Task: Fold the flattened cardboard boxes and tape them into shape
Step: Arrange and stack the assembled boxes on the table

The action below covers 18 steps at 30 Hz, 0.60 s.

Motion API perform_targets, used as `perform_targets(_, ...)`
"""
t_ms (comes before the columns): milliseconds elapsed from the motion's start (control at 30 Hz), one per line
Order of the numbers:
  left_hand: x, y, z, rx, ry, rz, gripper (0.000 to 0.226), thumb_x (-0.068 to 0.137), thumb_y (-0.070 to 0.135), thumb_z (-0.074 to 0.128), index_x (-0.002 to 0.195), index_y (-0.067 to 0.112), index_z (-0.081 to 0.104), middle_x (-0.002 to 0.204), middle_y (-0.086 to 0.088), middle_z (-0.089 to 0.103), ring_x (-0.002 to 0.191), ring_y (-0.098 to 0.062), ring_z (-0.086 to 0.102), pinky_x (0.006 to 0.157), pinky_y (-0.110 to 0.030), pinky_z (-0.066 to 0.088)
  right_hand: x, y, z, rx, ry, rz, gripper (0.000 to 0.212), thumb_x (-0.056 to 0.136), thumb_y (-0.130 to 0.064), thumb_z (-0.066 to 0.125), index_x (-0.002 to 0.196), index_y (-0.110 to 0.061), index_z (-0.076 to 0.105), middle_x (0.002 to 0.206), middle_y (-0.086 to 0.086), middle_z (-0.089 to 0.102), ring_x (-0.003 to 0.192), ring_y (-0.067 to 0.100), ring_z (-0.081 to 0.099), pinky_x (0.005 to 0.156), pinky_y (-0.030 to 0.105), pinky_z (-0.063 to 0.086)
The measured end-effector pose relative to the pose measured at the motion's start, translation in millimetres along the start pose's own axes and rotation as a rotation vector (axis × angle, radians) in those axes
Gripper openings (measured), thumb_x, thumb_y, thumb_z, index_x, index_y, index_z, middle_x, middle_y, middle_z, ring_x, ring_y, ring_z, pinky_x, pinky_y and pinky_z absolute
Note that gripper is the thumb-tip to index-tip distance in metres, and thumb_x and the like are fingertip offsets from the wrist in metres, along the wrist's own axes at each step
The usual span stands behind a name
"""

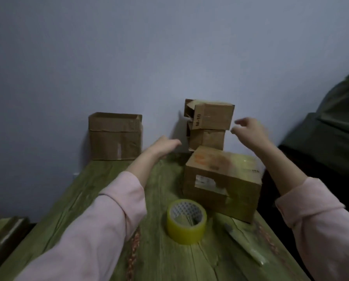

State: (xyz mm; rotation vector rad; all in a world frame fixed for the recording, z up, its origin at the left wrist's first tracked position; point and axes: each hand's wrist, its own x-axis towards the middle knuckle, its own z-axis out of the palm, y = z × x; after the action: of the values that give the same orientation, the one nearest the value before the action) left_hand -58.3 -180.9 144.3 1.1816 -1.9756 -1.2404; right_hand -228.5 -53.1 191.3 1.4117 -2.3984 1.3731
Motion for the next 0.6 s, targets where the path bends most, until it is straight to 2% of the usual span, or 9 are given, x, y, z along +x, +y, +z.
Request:
perform_targets(67, -2.4, -12.1, 25.5, -0.015, -0.037, -0.046, 0.06, 0.096, 0.034, 0.048, 0.144, 0.003, 0.031, 0.15, -0.017, 0.031, 0.134, -0.032, 0.036, 0.104, -0.038, 0.037, -13.1, 46.9, -9.6, -0.067, -0.01, 0.227, 0.04, 0.092, -0.016, 0.053, 0.126, 0.006, 0.051, 0.128, 0.022, 0.055, 0.116, 0.035, 0.052, 0.092, 0.035, 0.042)
perform_targets(133, -7.1, -23.2, 45.5, -0.057, -0.047, -0.093, 0.065, 0.095, 0.032, 0.05, 0.145, -0.002, 0.026, 0.149, -0.016, 0.032, 0.134, -0.031, 0.036, 0.102, -0.033, 0.036, -26.2, 83.5, -10.7, -0.035, -0.133, 0.415, 0.048, 0.092, -0.024, 0.054, 0.127, 0.008, 0.048, 0.131, 0.022, 0.051, 0.117, 0.039, 0.05, 0.091, 0.041, 0.047)
perform_targets(233, -13.8, -30.9, 65.3, -0.098, -0.075, -0.101, 0.054, 0.094, 0.029, 0.053, 0.135, -0.005, 0.042, 0.129, -0.016, 0.054, 0.117, -0.028, 0.054, 0.098, -0.033, 0.045, -45.5, 102.1, -6.4, 0.167, -0.236, 0.579, 0.053, 0.093, -0.032, 0.056, 0.129, 0.004, 0.041, 0.123, 0.017, 0.048, 0.107, 0.038, 0.051, 0.075, 0.048, 0.05)
perform_targets(300, -18.9, -32.5, 70.5, -0.101, -0.071, -0.079, 0.049, 0.091, 0.03, 0.055, 0.128, -0.002, 0.05, 0.12, -0.013, 0.061, 0.108, -0.026, 0.059, 0.097, -0.038, 0.048, -53.2, 92.7, -4.8, 0.218, -0.261, 0.565, 0.045, 0.094, -0.03, 0.056, 0.122, 0.003, 0.044, 0.113, 0.018, 0.048, 0.102, 0.036, 0.051, 0.082, 0.052, 0.05)
perform_targets(400, -32.6, -28.3, 64.3, -0.132, -0.014, -0.064, 0.049, 0.09, 0.034, 0.056, 0.123, -0.001, 0.052, 0.116, -0.014, 0.062, 0.104, -0.026, 0.06, 0.091, -0.037, 0.051, -61.2, 73.5, -9.8, 0.221, -0.254, 0.516, 0.038, 0.094, -0.027, 0.057, 0.119, -0.001, 0.045, 0.11, 0.016, 0.049, 0.107, 0.037, 0.052, 0.088, 0.052, 0.049)
perform_targets(500, -48.5, -22.5, 46.7, -0.219, 0.037, -0.062, 0.047, 0.092, 0.033, 0.054, 0.125, 0.0, 0.051, 0.113, -0.013, 0.064, 0.09, -0.021, 0.063, 0.064, -0.027, 0.053, -68.8, 50.2, -19.9, 0.224, -0.242, 0.459, 0.037, 0.092, -0.026, 0.06, 0.114, -0.001, 0.043, 0.109, 0.016, 0.05, 0.108, 0.037, 0.053, 0.083, 0.049, 0.05)
perform_targets(533, -54.1, -21.8, 38.8, -0.232, 0.066, -0.054, 0.046, 0.092, 0.034, 0.053, 0.124, 0.001, 0.051, 0.113, -0.012, 0.064, 0.088, -0.02, 0.063, 0.06, -0.026, 0.053, -71.6, 41.4, -22.9, 0.222, -0.236, 0.431, 0.035, 0.091, -0.025, 0.061, 0.11, -0.001, 0.044, 0.11, 0.016, 0.051, 0.105, 0.036, 0.054, 0.081, 0.049, 0.05)
perform_targets(600, -63.6, -20.4, 22.2, -0.231, 0.154, -0.021, 0.045, 0.091, 0.037, 0.054, 0.121, 0.004, 0.055, 0.11, -0.011, 0.066, 0.092, -0.021, 0.064, 0.073, -0.031, 0.057, -75.8, 23.1, -28.3, 0.229, -0.213, 0.373, 0.037, 0.088, -0.026, 0.065, 0.109, 0.0, 0.048, 0.112, 0.017, 0.055, 0.101, 0.033, 0.056, 0.078, 0.049, 0.053)
